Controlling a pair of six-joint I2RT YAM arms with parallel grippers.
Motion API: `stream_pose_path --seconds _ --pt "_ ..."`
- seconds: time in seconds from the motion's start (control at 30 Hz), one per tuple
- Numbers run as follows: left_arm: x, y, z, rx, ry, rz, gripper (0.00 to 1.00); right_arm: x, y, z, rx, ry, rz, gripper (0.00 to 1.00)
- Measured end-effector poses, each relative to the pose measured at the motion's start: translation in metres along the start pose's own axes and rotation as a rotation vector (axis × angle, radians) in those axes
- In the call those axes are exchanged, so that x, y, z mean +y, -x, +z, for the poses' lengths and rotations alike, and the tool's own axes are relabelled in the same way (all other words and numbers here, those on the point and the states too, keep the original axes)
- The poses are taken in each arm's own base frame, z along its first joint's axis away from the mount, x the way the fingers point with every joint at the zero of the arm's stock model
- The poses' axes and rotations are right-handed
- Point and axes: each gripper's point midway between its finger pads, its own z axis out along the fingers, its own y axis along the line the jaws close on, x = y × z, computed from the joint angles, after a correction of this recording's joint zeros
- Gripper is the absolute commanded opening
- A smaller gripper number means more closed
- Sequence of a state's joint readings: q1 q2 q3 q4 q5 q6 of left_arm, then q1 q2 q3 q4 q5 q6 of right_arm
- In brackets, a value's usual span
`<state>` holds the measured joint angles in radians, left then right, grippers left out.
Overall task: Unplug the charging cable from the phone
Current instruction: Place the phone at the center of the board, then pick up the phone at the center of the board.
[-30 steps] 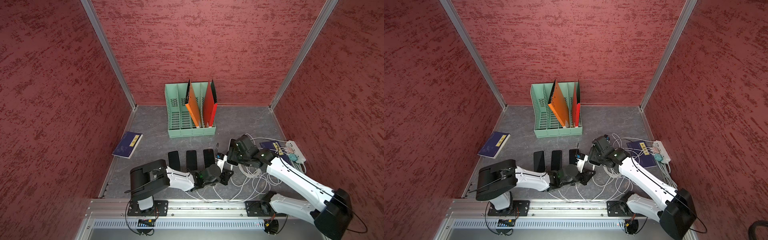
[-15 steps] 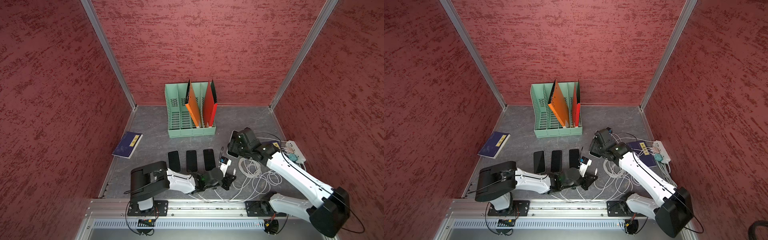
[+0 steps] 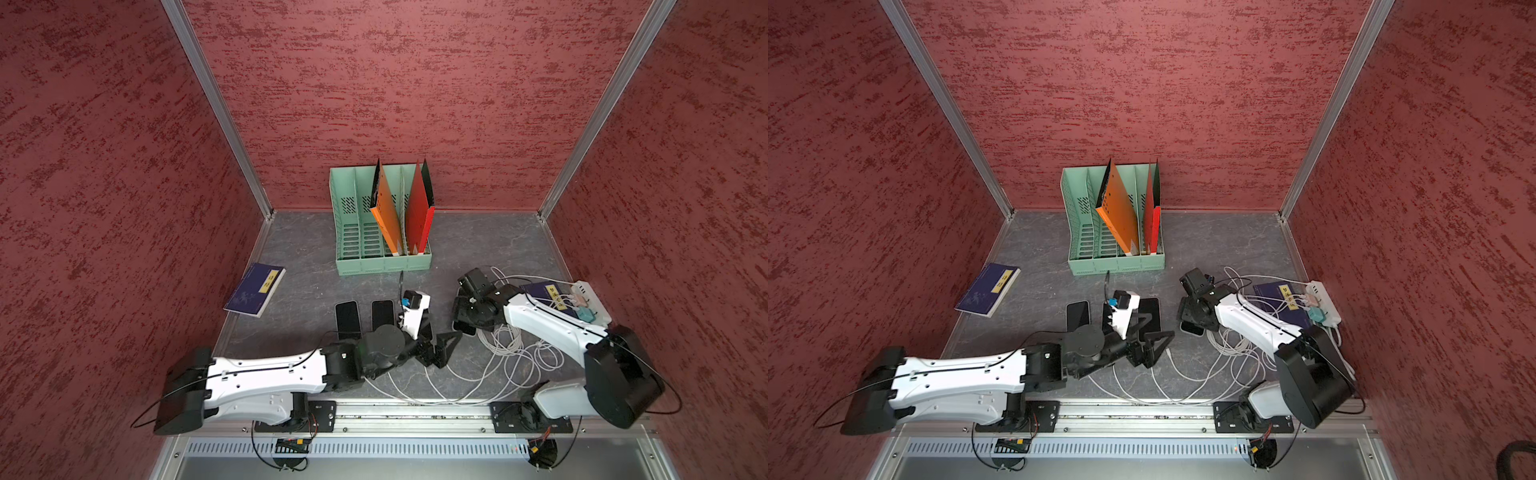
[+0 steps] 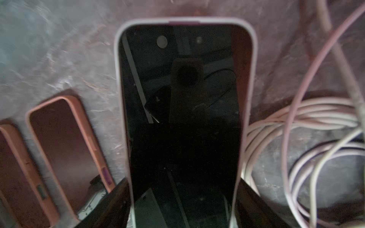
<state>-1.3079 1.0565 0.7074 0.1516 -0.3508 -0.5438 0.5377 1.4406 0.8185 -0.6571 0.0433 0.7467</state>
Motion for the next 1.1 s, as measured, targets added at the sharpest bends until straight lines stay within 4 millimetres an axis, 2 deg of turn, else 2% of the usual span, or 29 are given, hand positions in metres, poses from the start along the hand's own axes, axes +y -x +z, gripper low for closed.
stream_pose_path --seconds 0.13,0.23,0.33,0.37,0.4,0.77,0.93,1.1 --pt "0.040 0.040 -0.027 -0.112 0.128 -0.051 1.00 0.003 -0.019 0.018 0.049 -0.030 -0.059 0.57" --pt "0.076 0.047 -0.036 -0.135 0.230 -0.101 1.00 0.008 -0.027 0.021 0.056 -0.024 -0.092 0.68" --pt "0.107 0.028 -0.036 -0.081 0.316 -0.132 1.00 0.013 -0.033 0.023 0.061 -0.020 -0.115 0.87" --pt "0.112 0.020 -0.035 -0.057 0.333 -0.136 1.00 0.013 -0.034 0.023 0.061 -0.019 -0.117 0.95" --pt "0.116 0.012 -0.034 -0.032 0.343 -0.138 1.00 0.015 -0.033 0.023 0.056 -0.016 -0.120 0.98" --pt "0.143 -0.042 -0.023 0.112 0.434 -0.196 1.00 0.018 -0.034 0.018 0.035 -0.042 -0.140 0.98" --pt "0.156 -0.061 -0.019 0.165 0.493 -0.211 1.00 0.028 -0.029 -0.012 -0.051 0.007 -0.147 0.99" --pt "0.163 -0.075 -0.015 0.213 0.543 -0.232 1.00 0.051 -0.020 -0.041 -0.136 0.069 -0.163 0.99"
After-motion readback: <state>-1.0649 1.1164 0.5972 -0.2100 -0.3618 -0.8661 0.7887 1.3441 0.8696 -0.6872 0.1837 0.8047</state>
